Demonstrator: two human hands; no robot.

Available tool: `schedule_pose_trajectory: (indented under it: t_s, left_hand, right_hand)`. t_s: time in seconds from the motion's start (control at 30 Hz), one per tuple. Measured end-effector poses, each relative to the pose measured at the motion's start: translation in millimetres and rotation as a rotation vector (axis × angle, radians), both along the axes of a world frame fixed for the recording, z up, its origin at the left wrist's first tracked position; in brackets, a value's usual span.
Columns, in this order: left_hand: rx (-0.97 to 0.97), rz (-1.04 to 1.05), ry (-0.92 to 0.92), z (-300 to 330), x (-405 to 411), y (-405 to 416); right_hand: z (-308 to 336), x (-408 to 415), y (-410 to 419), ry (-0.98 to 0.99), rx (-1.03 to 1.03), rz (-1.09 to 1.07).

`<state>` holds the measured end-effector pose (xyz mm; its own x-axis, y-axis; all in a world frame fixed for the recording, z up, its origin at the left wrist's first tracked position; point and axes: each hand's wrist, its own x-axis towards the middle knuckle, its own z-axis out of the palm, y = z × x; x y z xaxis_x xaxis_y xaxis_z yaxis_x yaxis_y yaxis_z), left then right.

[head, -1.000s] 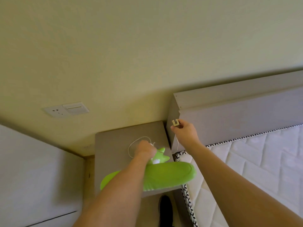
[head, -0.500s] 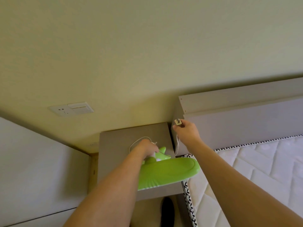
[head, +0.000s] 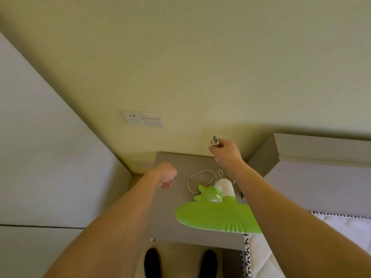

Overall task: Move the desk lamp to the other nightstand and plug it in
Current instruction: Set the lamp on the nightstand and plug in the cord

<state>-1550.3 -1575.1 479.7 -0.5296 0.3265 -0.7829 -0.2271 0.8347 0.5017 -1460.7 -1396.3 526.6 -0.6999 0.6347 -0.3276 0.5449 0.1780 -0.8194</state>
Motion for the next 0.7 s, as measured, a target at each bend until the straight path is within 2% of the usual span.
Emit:
schedule_pose_trajectory:
  t_s: [0.2,0.43,0.7]
  left_hand:
    - [-0.062,0.008,-0.012,-21,-39,-71]
    - [-0.096,0.005,-0.051,-70,-69,-109]
    - [-0.052,-0.005,-0.078,-142,-85,-100]
  right_hand:
    - [-19,-60,-61,-0.045,0.015,0.1]
    - [-65,-114,-108,-0.185,0.057,0.24]
    - [-175,-144,-128,-0.642,0.229,0.536]
